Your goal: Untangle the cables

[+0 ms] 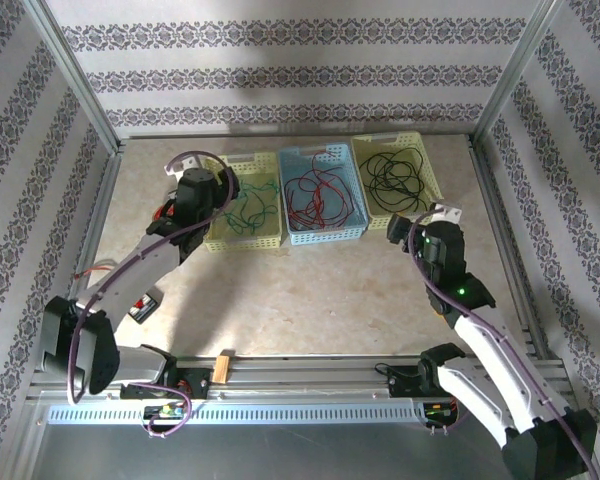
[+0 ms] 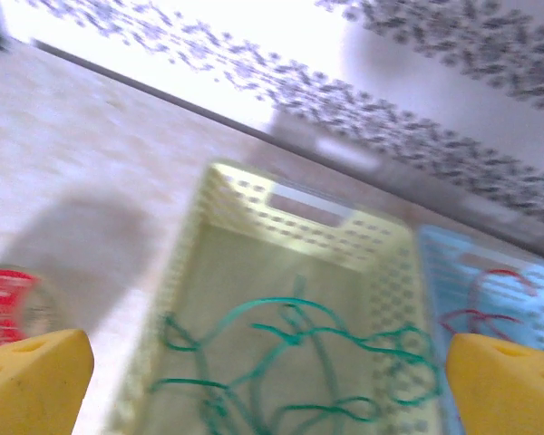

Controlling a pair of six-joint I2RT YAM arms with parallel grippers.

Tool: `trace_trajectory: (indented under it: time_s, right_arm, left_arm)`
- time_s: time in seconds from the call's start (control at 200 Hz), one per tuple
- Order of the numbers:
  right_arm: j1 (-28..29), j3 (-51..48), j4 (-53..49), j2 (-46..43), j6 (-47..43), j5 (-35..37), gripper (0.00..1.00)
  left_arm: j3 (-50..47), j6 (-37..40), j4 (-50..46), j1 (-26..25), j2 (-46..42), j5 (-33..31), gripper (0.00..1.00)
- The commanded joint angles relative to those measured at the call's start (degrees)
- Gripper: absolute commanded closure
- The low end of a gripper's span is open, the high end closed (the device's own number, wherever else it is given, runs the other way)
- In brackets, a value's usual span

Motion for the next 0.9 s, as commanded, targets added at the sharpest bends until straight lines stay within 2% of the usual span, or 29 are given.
trace_trajectory:
  time_s: [0.0, 0.145, 0.205, 0.31, 0.395, 0.465, 0.545, 0.61, 0.695, 0.81, 0.865, 0.895]
  right_arm:
    - [-1.9, -6.1, 6.5, -1.5, -10.1, 8.0, 0.02]
    - [-6.1, -11.6, 13.2, 1.8, -12.0, 8.5, 0.02]
    - [-6.8, -12.1, 15.9, 4.2, -12.1, 9.7, 0.02]
    - [-7.0, -14.7, 22.6, 9.3, -12.2, 11.2, 0.02]
    - [-7.3, -15.9, 29.6, 14.7, -12.1, 11.8, 0.02]
    - [-7.5, -15.8, 34.2, 18.8, -13.1, 11.8, 0.02]
    - [-8.5, -15.0, 38.2, 21.9, -14.3, 9.7, 0.02]
    - [-10.7, -15.3, 42.1, 23.5, -14.1, 5.1, 0.02]
    - [-14.3, -16.7, 48.3, 25.4, -11.8, -0.4, 0.02]
    - [-19.4, -16.9, 54.3, 29.2, -8.4, -8.2, 0.02]
    - [-20.4, -15.5, 54.7, 31.8, -8.1, -11.4, 0.01]
    - [-20.5, -15.5, 58.3, 34.6, -7.9, -12.3, 0.02]
  left_arm:
    - [-4.8, 9.4, -6.7, 0.2, -1.7, -14.3, 0.01]
    - [-12.7, 5.8, -5.4, 2.9, -5.3, -20.7, 0.01]
    - [-16.1, 7.0, -2.7, 3.2, -7.0, -23.1, 0.01]
    - [-23.9, 11.1, 7.7, 3.3, -10.2, -28.0, 0.01]
    - [-30.6, 18.2, 22.9, 3.7, -10.6, -28.8, 0.01]
    - [-33.0, 21.0, 28.8, 4.0, -9.1, -28.5, 0.01]
    - [-31.7, 20.7, 25.2, 4.4, -6.1, -27.3, 0.01]
    - [-31.0, 19.9, 24.7, 4.5, -2.9, -26.1, 0.01]
    - [-31.4, 21.8, 30.9, 4.8, -0.4, -22.8, 0.01]
    - [-34.5, 24.4, 48.1, 6.3, 3.8, -18.6, 0.01]
    - [-32.5, 25.6, 46.2, 6.9, 5.6, -17.8, 0.01]
    - [-31.5, 26.4, 46.0, 7.5, 6.6, -16.5, 0.01]
